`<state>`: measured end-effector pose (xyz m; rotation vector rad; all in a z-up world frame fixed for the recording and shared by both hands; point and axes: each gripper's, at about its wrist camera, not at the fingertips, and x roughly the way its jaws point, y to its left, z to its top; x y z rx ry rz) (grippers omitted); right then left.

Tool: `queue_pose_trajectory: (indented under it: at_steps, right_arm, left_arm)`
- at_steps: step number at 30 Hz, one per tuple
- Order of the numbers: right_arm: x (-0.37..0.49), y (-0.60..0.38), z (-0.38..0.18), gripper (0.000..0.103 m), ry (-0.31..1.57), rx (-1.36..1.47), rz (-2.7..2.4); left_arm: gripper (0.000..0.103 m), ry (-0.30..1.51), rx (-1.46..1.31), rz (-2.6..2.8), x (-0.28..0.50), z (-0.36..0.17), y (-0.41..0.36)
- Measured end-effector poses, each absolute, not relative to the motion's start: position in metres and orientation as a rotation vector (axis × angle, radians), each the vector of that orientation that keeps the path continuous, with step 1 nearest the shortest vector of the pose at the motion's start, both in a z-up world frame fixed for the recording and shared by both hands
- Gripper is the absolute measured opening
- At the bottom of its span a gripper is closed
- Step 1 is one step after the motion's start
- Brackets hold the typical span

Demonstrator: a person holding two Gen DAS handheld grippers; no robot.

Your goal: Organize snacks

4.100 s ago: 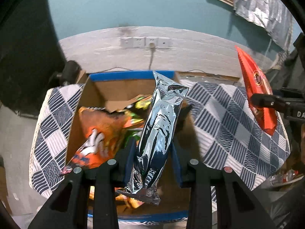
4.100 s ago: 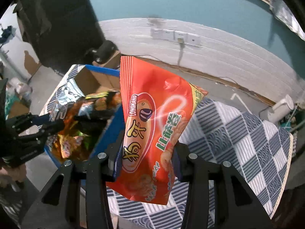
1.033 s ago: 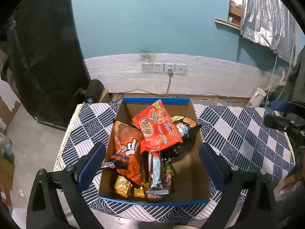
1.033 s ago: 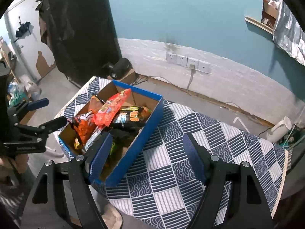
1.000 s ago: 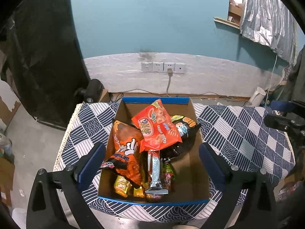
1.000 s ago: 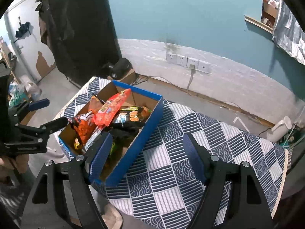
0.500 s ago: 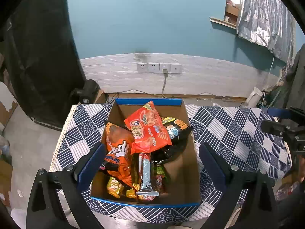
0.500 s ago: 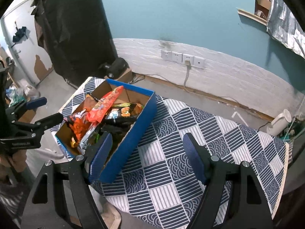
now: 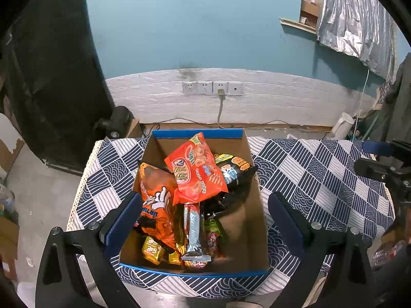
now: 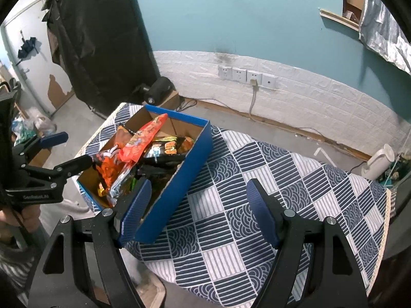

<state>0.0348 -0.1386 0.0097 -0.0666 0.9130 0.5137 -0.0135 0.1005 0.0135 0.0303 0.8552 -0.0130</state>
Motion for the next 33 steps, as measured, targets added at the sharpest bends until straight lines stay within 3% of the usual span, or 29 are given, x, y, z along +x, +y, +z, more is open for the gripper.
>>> queue_pose_trajectory:
  at_steps: [33]
  right_arm:
    - [0.0349,-0.1397,0.0105,0.076,0.915,-0.067,0.511]
  left_arm:
    - [0.099,0.881,0.039,-0.008,-0.0142,0.0125,0.0975]
